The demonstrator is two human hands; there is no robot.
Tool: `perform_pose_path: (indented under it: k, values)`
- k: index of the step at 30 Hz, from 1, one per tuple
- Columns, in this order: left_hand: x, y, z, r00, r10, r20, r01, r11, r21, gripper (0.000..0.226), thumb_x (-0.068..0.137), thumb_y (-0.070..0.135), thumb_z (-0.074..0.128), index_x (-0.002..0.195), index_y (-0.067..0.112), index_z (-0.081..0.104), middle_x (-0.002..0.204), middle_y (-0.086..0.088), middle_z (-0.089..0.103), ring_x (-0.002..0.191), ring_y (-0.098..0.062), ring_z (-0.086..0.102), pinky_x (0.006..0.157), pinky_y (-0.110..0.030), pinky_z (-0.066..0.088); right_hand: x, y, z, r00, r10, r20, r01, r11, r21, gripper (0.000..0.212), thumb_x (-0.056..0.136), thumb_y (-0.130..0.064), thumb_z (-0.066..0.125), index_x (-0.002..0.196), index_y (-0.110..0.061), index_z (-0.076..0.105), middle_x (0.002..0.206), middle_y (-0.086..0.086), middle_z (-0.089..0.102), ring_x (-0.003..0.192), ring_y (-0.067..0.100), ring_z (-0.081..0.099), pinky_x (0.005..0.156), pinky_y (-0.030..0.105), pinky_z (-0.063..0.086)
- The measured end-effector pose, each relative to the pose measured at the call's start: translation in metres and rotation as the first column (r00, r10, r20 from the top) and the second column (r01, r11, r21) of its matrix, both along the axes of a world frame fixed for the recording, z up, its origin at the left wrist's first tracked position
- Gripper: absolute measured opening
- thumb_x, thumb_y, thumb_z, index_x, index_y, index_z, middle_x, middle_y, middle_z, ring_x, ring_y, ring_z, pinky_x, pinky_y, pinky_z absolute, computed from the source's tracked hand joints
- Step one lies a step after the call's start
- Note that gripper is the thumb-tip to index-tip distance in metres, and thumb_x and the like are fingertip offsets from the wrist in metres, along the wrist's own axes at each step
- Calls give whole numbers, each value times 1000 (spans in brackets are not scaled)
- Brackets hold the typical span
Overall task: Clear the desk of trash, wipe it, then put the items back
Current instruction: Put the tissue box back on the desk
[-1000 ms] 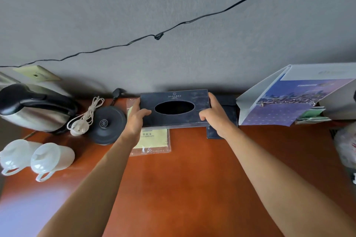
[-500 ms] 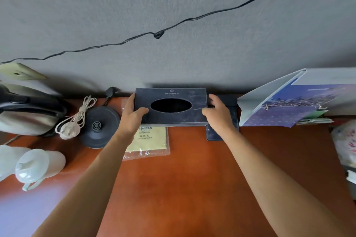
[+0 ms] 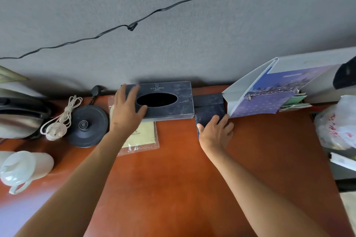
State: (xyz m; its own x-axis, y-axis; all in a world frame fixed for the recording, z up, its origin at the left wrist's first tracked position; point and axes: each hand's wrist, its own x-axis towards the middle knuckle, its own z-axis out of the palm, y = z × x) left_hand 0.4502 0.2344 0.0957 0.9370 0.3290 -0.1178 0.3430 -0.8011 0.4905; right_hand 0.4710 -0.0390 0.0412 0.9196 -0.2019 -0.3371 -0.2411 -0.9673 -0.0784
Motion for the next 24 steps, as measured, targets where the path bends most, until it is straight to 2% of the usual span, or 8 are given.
perform_pose_path:
  k: [2,5,7,9,11,14,17,24]
  values:
    - [0,-12,-5,980,-186,-78,199,954,226,67,94,59,62,151,27,46,171,-8,8,159,-30,-1,127,-56,5,-2,1,1,996,-80,-40,80,997,0,80,89,-65,63,141,-11,34,158,27,25,136,46,34,108,55,41]
    - [-2,-33,-12,916,-311,-253,382,869,315,91,84,82,52,157,29,37,172,-10,7,159,-32,-3,125,-58,-9,-3,-6,3,993,-109,-38,110,994,25,95,79,-70,71,141,-11,29,144,25,40,127,40,43,101,49,46]
    - [-2,-43,-15,912,-301,-277,389,850,356,88,83,74,64,155,30,38,170,-15,8,158,-35,-2,123,-63,-7,-3,-13,6,992,-126,-30,127,991,34,107,70,-74,76,141,-11,29,139,21,44,123,37,47,99,46,47]
    - [1,-48,-17,933,-262,-248,339,872,354,64,89,52,73,143,27,50,166,-15,16,156,-35,3,122,-70,0,-4,-21,5,982,-176,-62,180,981,68,113,61,-77,81,139,-10,33,136,19,44,122,36,48,100,44,47]
    - [4,-50,-17,949,-231,-215,296,888,351,46,90,32,76,133,24,60,157,-14,29,151,-34,12,119,-74,10,-5,-30,1,964,-249,-92,264,936,233,106,57,-68,88,131,-9,40,131,16,45,117,35,52,98,45,51]
    - [3,-53,-16,955,-227,-192,284,886,365,43,87,21,78,128,21,65,149,-13,39,147,-35,21,114,-77,19,-11,-46,1,927,-349,-136,363,748,556,70,67,-36,94,113,-9,48,116,9,58,104,32,63,85,39,54]
    - [-5,-62,-16,953,-238,-188,292,887,358,44,88,22,78,129,20,64,142,-10,46,147,-35,23,112,-78,24,-23,-64,9,925,-333,-183,373,707,601,52,74,-23,89,107,-11,51,102,1,66,93,26,66,74,31,49]
    - [-11,-105,-4,935,-256,-246,331,879,343,46,96,25,69,140,25,56,129,-5,53,139,-30,33,114,-74,26,-50,-107,23,917,-351,-191,394,713,580,51,73,-30,90,104,-18,52,97,-7,66,82,15,66,61,26,48]
